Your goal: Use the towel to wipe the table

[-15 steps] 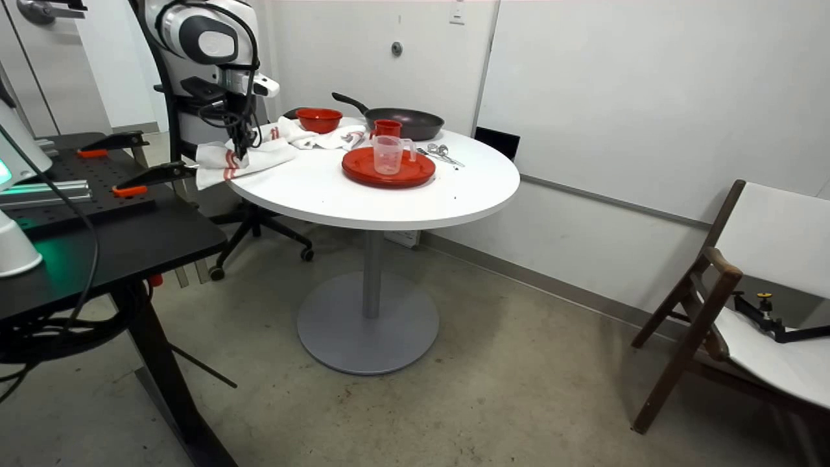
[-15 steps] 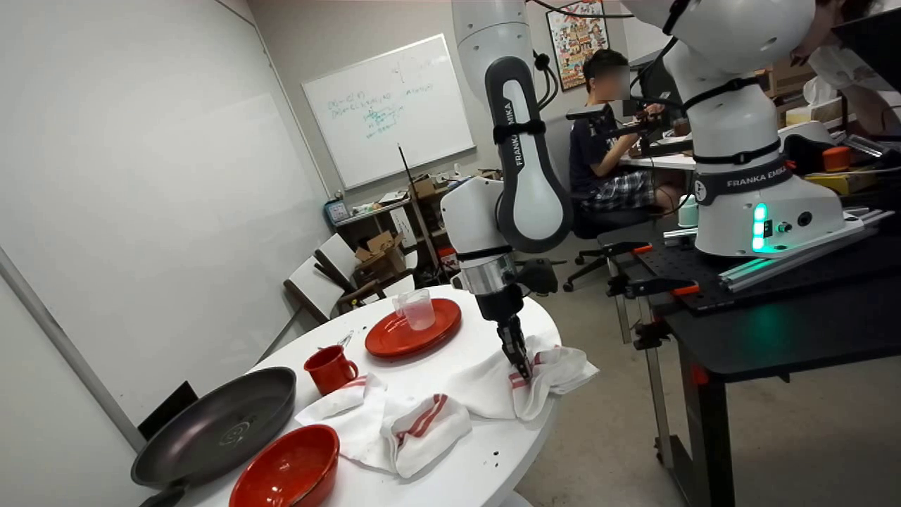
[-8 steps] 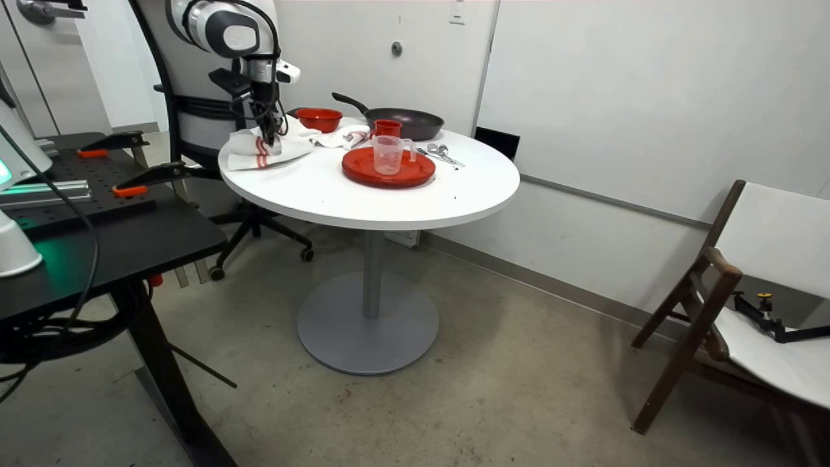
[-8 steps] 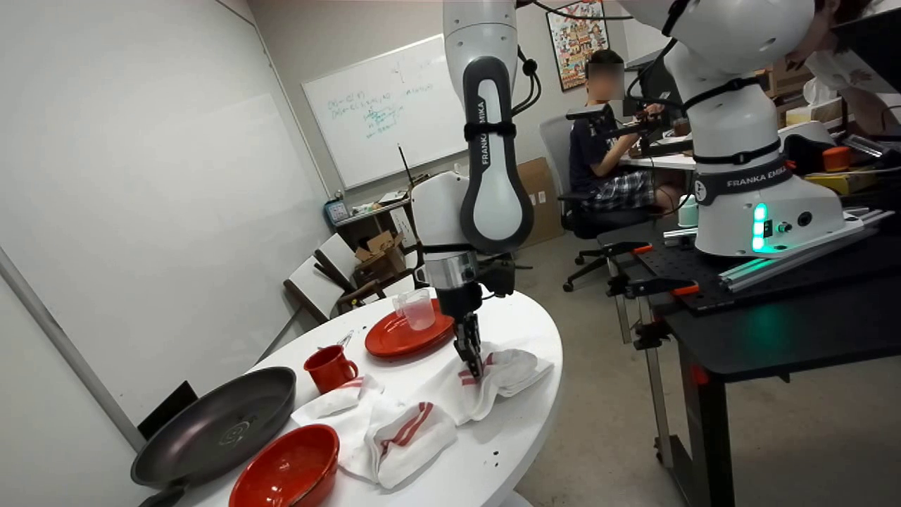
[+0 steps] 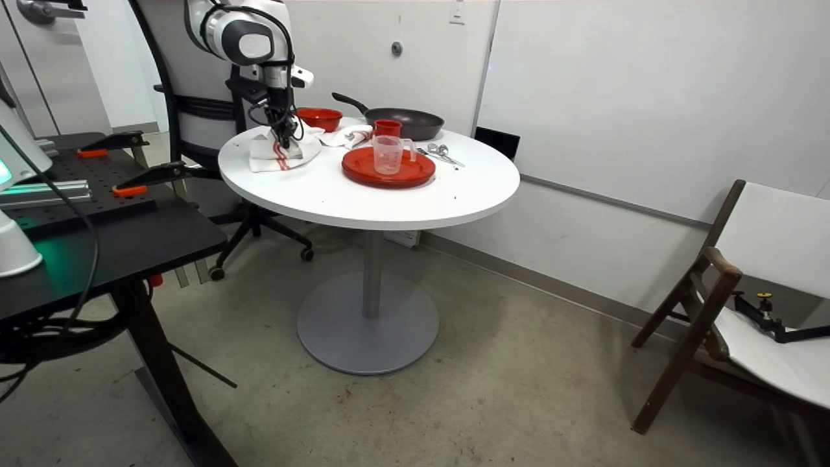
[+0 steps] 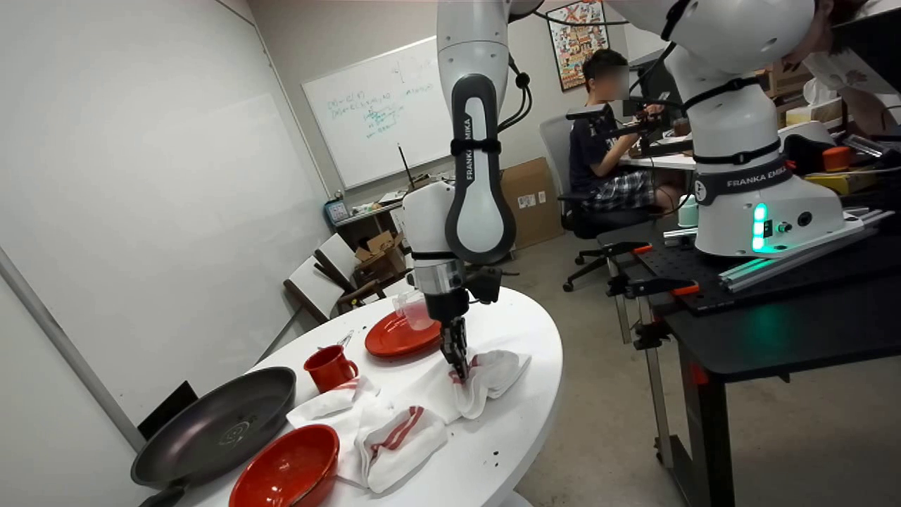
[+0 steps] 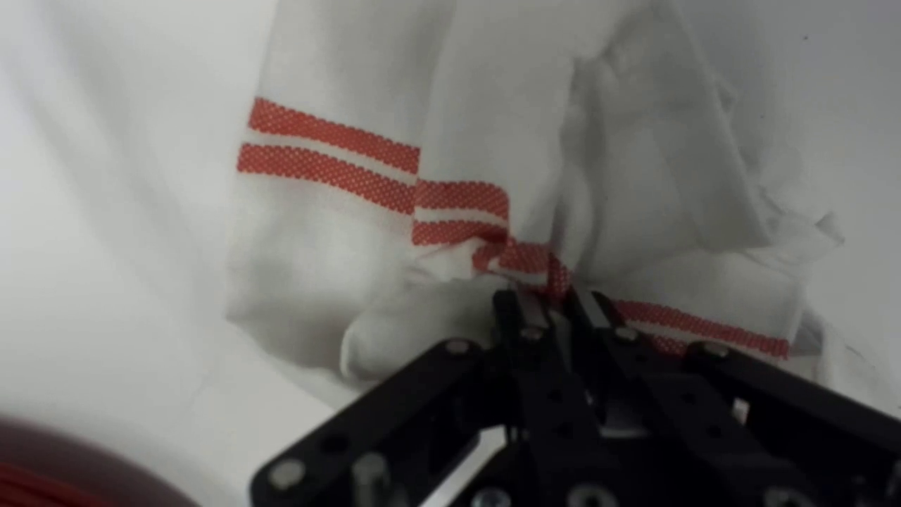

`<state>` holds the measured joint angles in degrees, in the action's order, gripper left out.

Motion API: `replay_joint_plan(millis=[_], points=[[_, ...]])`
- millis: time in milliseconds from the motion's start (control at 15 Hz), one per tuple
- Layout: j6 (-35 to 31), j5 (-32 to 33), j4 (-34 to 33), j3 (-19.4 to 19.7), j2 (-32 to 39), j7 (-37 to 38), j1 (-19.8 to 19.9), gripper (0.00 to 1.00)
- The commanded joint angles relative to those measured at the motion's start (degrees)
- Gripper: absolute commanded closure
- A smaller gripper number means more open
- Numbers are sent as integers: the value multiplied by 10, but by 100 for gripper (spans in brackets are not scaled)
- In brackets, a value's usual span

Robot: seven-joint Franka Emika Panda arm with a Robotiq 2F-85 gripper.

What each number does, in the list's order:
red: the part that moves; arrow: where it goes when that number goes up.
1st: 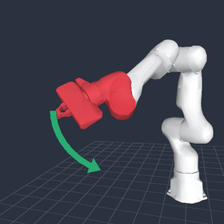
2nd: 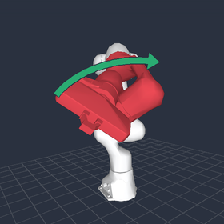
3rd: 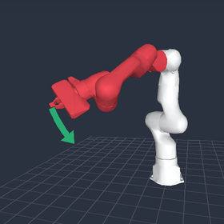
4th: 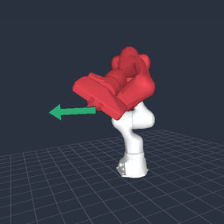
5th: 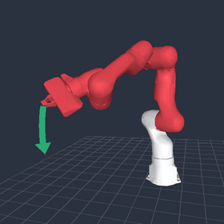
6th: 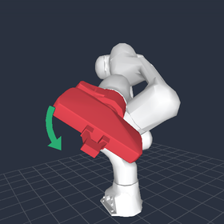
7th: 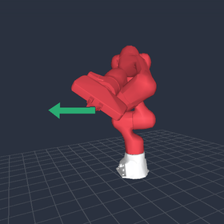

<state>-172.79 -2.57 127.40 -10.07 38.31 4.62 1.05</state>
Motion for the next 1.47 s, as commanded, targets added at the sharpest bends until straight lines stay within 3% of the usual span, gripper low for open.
replay_joint_plan(millis=[0, 333, 800, 1133, 1400], points=[[7, -3, -30, 17, 17, -22, 0, 97], [15, 6, -38, 39, 19, -34, -3, 97], [14, 34, -27, 122, 4, -41, -30, 97], [1, 17, 3, 99, 0, -29, -21, 97], [6, -1, 66, 49, -18, -24, -15, 97]])
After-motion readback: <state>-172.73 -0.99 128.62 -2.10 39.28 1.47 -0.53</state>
